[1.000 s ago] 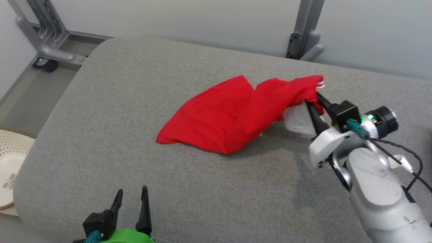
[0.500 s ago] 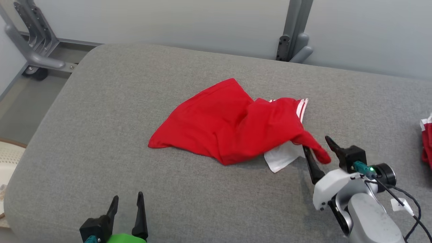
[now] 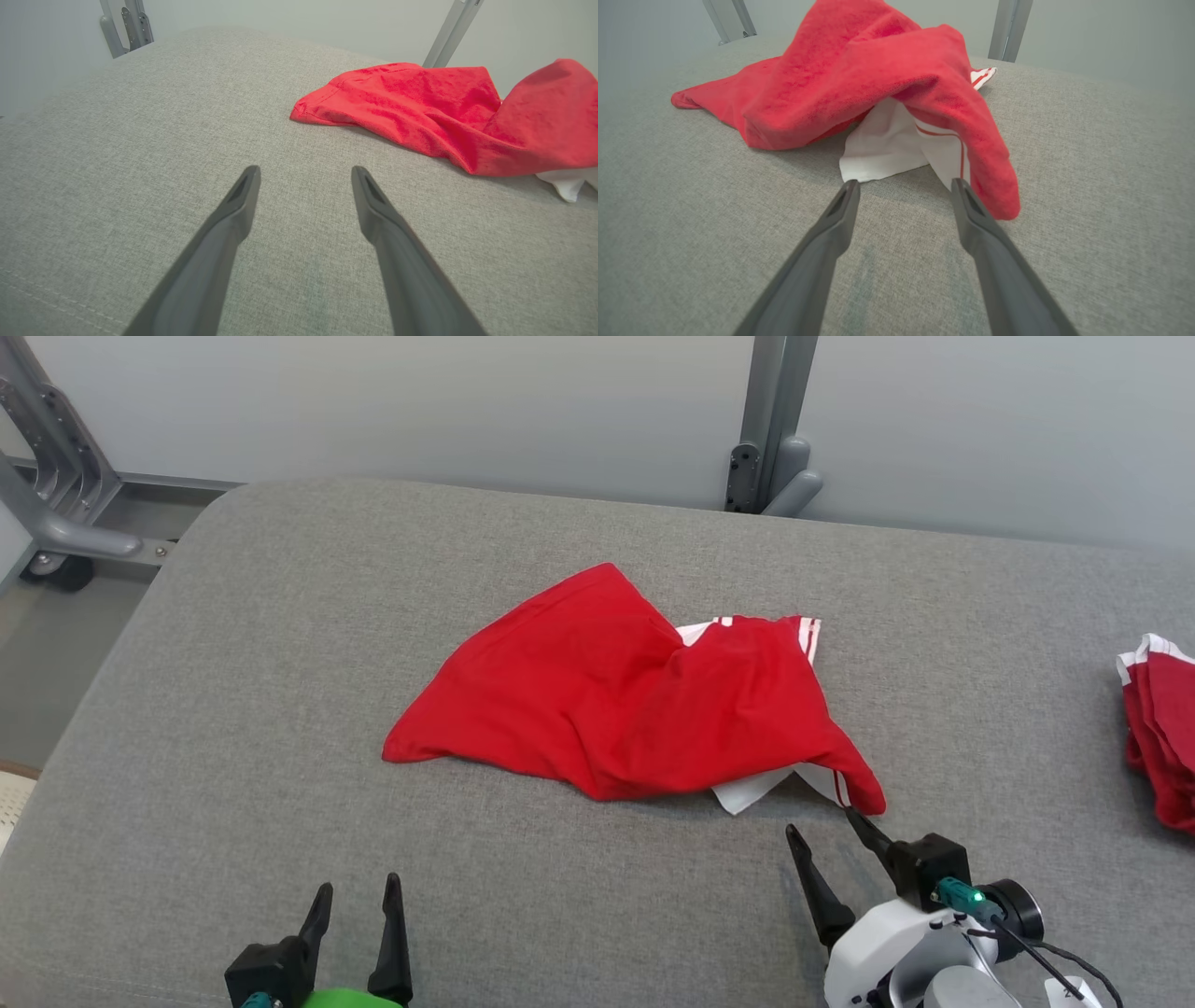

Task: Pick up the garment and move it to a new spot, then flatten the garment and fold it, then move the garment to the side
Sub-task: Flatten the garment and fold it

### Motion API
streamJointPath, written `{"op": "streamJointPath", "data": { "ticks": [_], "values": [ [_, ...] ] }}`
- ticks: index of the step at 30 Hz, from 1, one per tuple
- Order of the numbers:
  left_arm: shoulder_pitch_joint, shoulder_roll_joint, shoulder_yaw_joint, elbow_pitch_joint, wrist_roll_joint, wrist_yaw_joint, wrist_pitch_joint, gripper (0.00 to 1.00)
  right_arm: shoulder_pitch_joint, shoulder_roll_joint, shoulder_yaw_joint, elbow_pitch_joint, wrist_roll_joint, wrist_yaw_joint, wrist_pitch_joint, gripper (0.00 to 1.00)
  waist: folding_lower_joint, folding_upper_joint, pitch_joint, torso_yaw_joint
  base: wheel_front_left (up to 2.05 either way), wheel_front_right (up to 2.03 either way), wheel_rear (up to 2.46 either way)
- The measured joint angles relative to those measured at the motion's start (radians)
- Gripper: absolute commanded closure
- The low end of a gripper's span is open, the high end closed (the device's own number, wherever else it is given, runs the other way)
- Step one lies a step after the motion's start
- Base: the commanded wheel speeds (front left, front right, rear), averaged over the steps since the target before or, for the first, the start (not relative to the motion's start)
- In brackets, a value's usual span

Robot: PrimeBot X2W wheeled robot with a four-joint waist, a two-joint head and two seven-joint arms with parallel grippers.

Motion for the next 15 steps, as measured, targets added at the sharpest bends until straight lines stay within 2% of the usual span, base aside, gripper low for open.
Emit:
{"op": "streamJointPath", "data": {
  "ticks": [15],
  "values": [
    [0.007, 0.0, -0.005, 0.002, 0.001, -0.003, 0.0, 0.0, -0.036, 0.01, 0.034, 0.01, 0.021, 0.0, 0.0, 0.0, 0.0, 0.0, 0.008, 0.028, 0.0, 0.0, 0.0]
  ]
}}
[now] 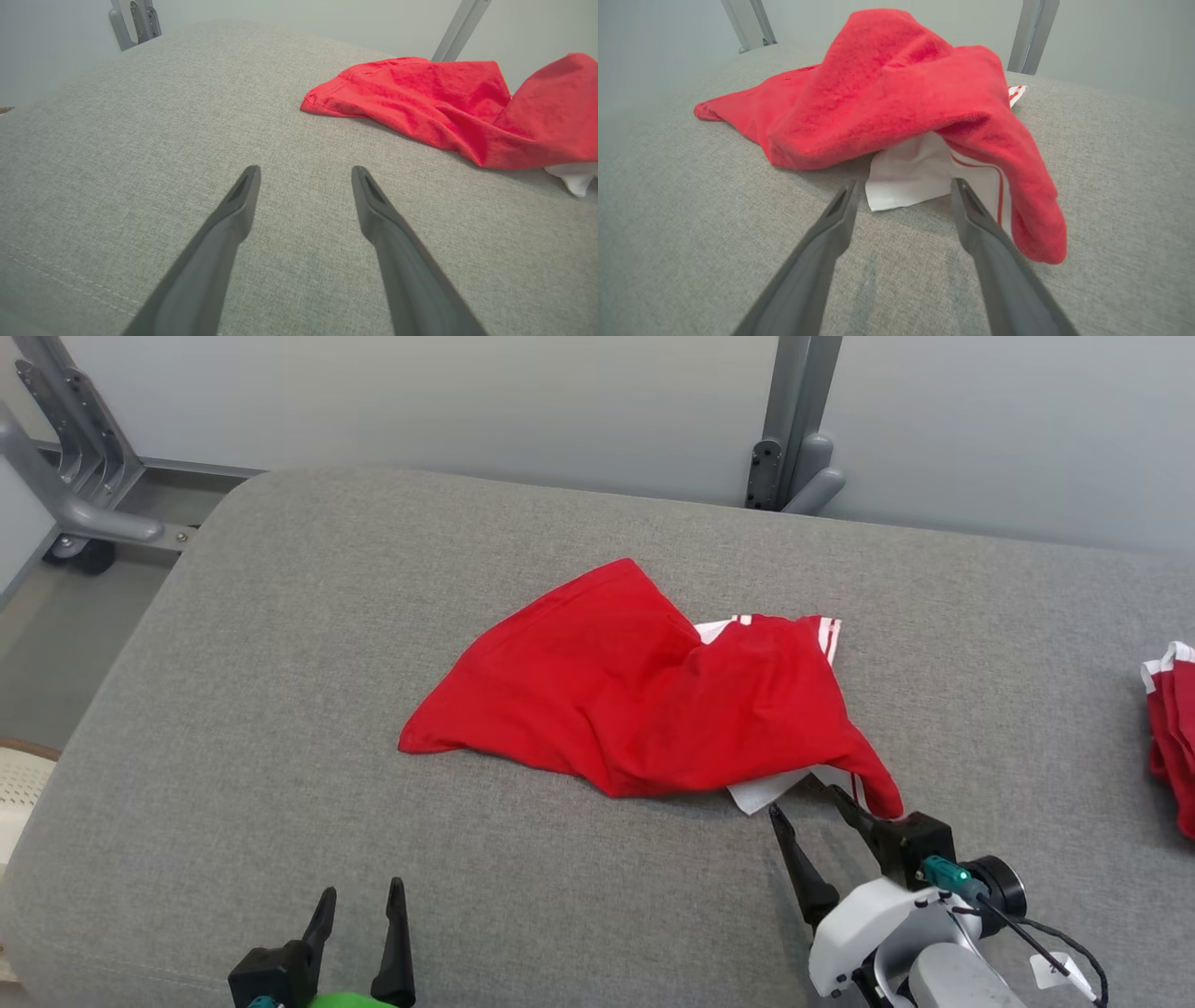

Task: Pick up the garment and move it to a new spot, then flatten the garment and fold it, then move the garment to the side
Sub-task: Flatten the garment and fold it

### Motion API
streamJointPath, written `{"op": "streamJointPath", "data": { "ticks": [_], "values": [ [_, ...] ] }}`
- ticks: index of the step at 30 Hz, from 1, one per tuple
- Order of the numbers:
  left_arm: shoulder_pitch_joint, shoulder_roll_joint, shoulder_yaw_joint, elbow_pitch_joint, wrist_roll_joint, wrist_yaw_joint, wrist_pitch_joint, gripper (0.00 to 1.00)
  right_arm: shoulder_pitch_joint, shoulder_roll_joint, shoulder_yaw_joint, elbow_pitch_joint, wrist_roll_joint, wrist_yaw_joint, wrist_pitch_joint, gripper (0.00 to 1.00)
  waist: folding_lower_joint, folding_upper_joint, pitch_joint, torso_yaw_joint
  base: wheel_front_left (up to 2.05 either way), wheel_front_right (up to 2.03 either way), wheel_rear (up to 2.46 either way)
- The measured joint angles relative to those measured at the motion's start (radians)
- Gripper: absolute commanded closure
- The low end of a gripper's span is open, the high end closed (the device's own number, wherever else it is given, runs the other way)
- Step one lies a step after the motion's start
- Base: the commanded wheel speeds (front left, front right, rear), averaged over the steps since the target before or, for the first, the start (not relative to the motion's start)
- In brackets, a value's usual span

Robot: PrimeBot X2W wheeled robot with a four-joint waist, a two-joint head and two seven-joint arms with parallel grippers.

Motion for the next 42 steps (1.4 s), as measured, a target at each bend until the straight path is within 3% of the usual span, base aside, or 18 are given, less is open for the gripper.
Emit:
{"op": "streamJointPath", "data": {
  "ticks": [17, 27, 28, 29, 32, 35, 42],
  "values": [
    [0.0, 0.0, -0.004, -0.004, -0.002, 0.0, 0.0, 0.0, 0.042, -0.042, -0.105, 0.0, -0.008, 0.0, 0.0, 0.0, 0.0, 0.0, 0.013, -0.044, 0.0, 0.0, 0.0],
    [-0.021, 0.0, -0.016, 0.003, 0.0, -0.006, 0.0, 0.0, -0.049, -0.049, -0.089, 0.052, -0.054, 0.0, 0.0, 0.0, 0.0, 0.0, 0.04, -0.029, 0.0, 0.0, 0.0],
    [-0.021, 0.0, -0.014, 0.004, 0.0, -0.009, 0.0, 0.0, -0.057, -0.05, -0.088, 0.073, -0.062, 0.0, 0.0, 0.44, 0.0, 0.0, 0.041, -0.025, 0.0, 0.0, 0.0],
    [-0.021, 0.0, -0.012, 0.005, 0.001, -0.009, 0.0, 0.0, -0.063, -0.052, -0.086, 0.092, -0.063, 0.0, 0.0, 1.0, 0.0, 0.0, 0.042, -0.02, 0.0, 0.0, 0.0],
    [-0.02, 0.0, -0.006, 0.006, 0.002, -0.009, 0.0, 0.0, -0.073, -0.052, -0.057, 0.095, -0.052, 0.0, 0.0, 1.0, 0.0, 0.0, 0.041, -0.013, 0.0, 0.0, 0.0],
    [-0.011, 0.0, 0.009, 0.002, 0.002, -0.004, 0.0, 0.0, -0.088, -0.058, 0.001, 0.018, -0.013, 0.0, 0.0, 1.0, 0.0, 0.0, 0.033, -0.014, 0.0, 0.0, 0.0],
    [0.016, 0.0, -0.005, -0.004, -0.011, -0.005, 0.0, 0.0, -0.116, -0.165, 0.1, -0.202, 0.046, 0.0, 0.003, 1.0, 0.0, 0.0, 0.009, -0.055, 0.0, 0.0, 0.0]
  ]
}}
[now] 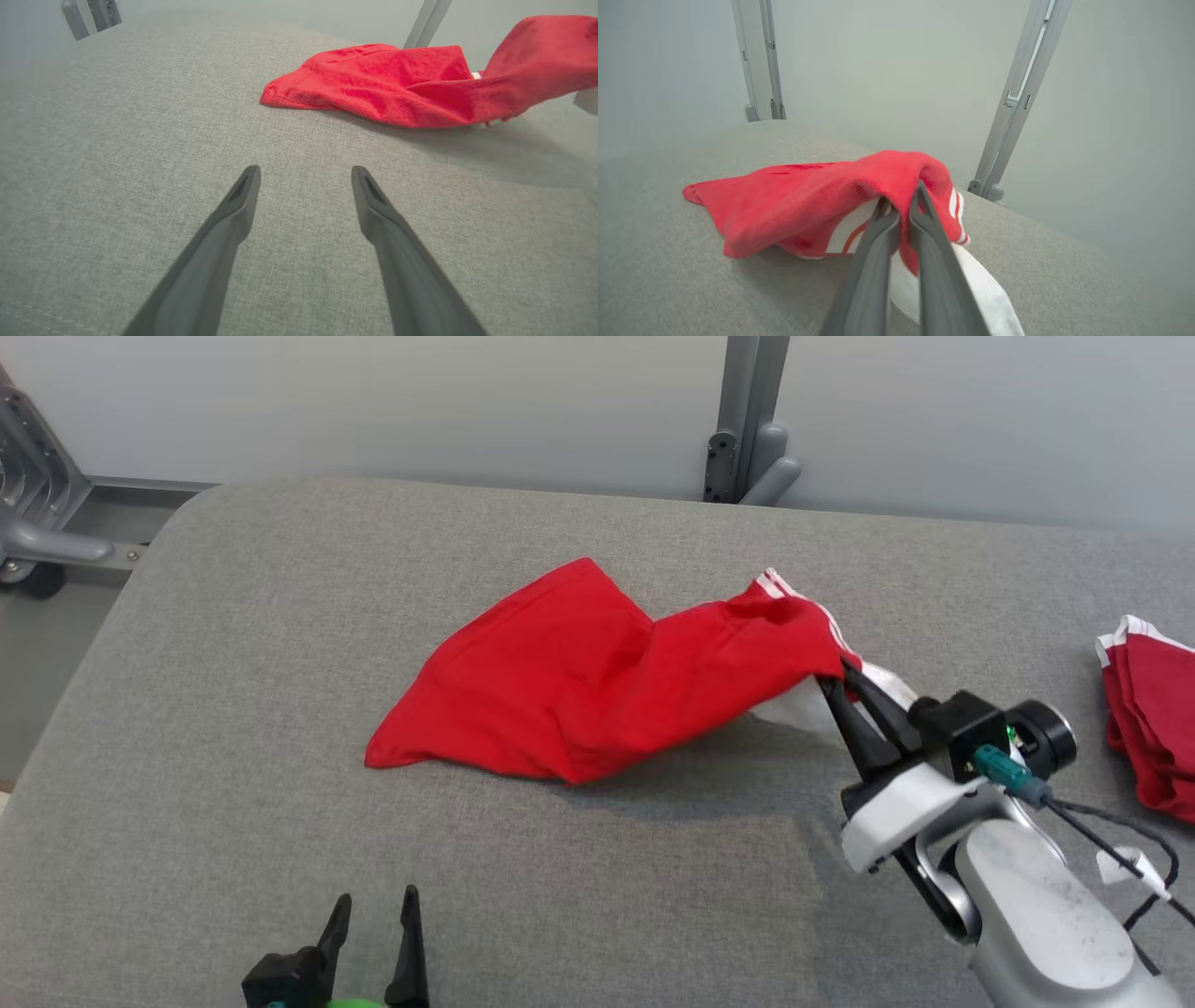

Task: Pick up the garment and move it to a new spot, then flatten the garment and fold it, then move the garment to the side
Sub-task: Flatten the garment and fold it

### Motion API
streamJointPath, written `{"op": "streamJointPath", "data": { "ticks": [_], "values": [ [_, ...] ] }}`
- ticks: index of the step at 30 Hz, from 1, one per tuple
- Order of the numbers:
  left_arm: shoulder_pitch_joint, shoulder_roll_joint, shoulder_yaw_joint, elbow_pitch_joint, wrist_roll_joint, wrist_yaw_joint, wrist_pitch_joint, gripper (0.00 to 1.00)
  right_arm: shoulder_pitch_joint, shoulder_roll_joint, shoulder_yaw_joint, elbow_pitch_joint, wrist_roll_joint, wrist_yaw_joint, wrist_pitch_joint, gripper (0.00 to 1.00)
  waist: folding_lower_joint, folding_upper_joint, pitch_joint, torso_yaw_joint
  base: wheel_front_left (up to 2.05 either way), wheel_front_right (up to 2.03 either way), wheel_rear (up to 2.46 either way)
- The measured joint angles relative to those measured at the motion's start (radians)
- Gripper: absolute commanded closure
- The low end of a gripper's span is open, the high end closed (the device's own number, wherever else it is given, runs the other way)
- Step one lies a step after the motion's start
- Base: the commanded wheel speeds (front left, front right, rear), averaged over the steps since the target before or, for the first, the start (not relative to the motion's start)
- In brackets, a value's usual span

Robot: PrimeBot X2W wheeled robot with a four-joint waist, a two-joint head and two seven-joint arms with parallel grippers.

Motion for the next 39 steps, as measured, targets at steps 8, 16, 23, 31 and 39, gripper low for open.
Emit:
{"op": "streamJointPath", "data": {
  "ticks": [8, 16, 23, 31, 39],
  "values": [
    [-0.06, 0.0, -0.1, -0.007, -0.026, 0.005, 0.0, 0.0, -0.182, -0.035, 0.047, -0.004, -0.025, 0.0, 0.097, 1.0, 0.0, 0.0, 0.007, 0.024, 0.0, 0.0, 0.0],
    [-0.113, 0.001, -0.19, -0.019, -0.06, 0.013, 0.0, 0.0, -0.417, -0.037, 0.081, 0.321, -0.086, 0.0, 0.133, 0.0, 0.0, 0.0, 0.057, 0.15, 0.0, 0.0, 0.0],
    [-0.117, 0.001, -0.207, -0.026, -0.077, 0.032, 0.0, 0.0, -0.497, 0.017, 0.006, 0.568, -0.118, 0.0, 0.068, 0.0, 0.0, 0.0, 0.125, 0.267, 0.0, 0.0, 0.0],
    [-0.116, 0.0, -0.135, -0.038, -0.044, 0.044, 0.0, 0.0, -0.471, 0.074, -0.04, 0.603, -0.102, 0.0, 0.0, 0.0, 0.0, 0.0, 0.157, 0.253, 0.0, 0.0, 0.0],
    [-0.107, 0.0, -0.056, -0.047, 0.01, 0.04, 0.0, 0.0, -0.294, 0.076, -0.113, 0.446, -0.048, 0.0, -0.003, 0.0, 0.0, 0.0, 0.131, 0.156, 0.0, 0.0, 0.0]
  ]
}}
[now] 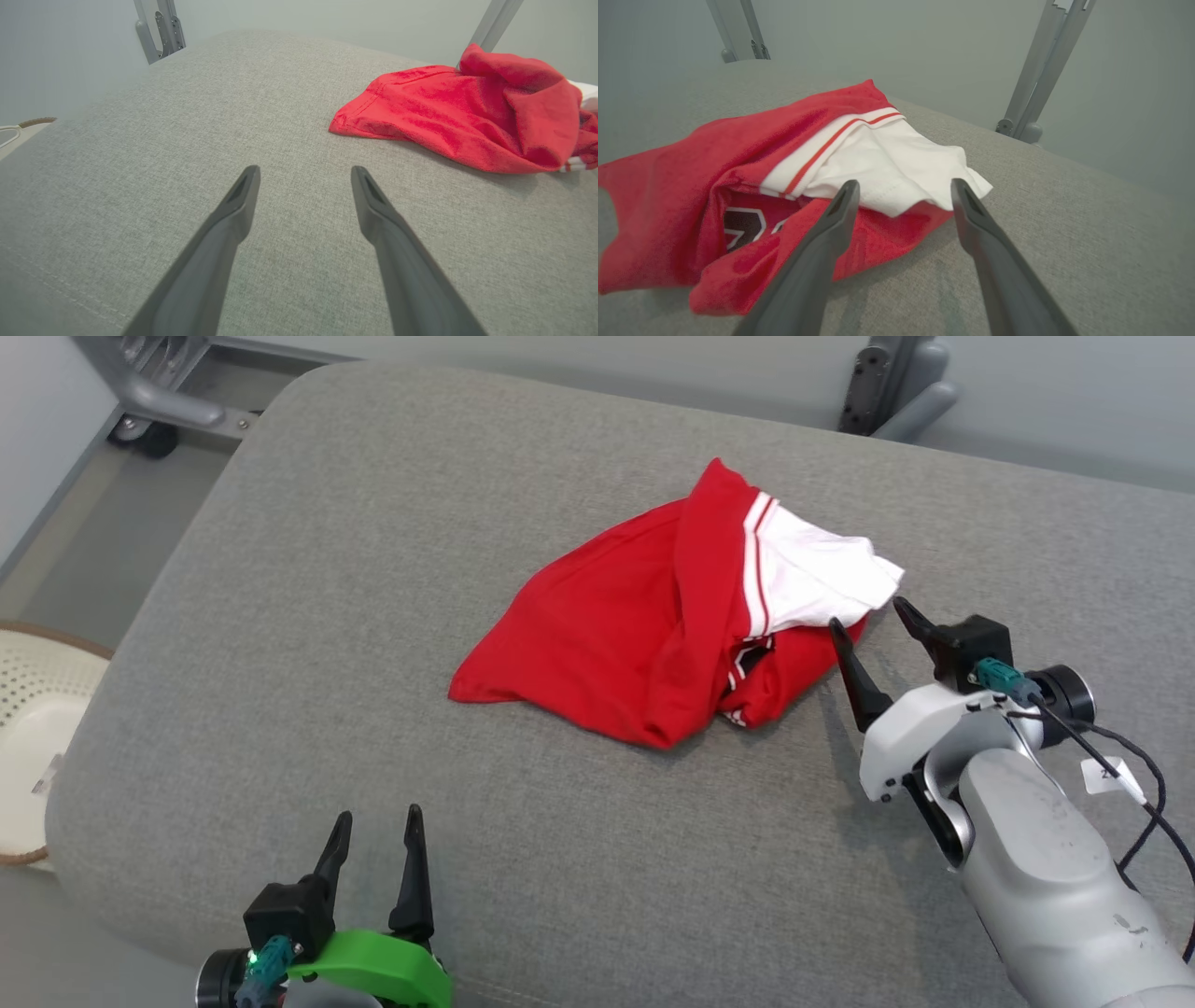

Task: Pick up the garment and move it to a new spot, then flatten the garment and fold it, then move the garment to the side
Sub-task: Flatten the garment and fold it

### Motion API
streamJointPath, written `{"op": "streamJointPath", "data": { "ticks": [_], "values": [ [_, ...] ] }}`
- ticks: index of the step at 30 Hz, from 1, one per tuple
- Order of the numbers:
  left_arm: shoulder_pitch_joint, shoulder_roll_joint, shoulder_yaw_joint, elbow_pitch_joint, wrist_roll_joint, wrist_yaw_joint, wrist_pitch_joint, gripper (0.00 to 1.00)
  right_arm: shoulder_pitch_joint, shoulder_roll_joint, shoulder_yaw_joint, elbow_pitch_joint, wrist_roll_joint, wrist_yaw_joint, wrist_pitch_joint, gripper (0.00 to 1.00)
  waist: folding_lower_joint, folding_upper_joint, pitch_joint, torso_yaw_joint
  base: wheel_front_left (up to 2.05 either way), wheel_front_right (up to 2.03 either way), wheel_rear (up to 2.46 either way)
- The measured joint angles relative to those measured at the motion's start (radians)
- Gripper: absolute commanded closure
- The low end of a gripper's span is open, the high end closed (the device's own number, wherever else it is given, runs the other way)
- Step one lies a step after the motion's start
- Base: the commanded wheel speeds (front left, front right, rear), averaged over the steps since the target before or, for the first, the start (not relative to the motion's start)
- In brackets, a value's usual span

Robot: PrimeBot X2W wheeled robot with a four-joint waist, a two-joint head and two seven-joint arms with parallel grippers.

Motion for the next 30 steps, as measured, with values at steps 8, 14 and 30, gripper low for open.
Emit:
{"op": "streamJointPath", "data": {
  "ticks": [8, 14, 30],
  "values": [
    [0.008, 0.0, 0.011, -0.012, 0.008, -0.014, 0.0, 0.0, 0.1, -0.021, -0.044, -0.08, 0.001, 0.0, 0.0, 0.0, 0.0, 0.0, -0.04, -0.096, 0.0, 0.0, 0.0],
    [-0.001, 0.0, -0.008, -0.012, 0.01, -0.018, 0.0, 0.0, 0.068, -0.008, -0.078, -0.092, 0.035, 0.0, 0.0, 0.0, 0.0, 0.0, -0.016, -0.098, 0.0, 0.0, 0.0],
    [-0.044, 0.0, -0.061, -0.01, 0.009, -0.021, 0.0, 0.0, -0.133, 0.016, -0.118, 0.13, 0.294, 0.0, 0.006, 0.0, 0.0, 0.0, 0.106, -0.006, 0.0, 0.0, 0.0]
  ]
}}
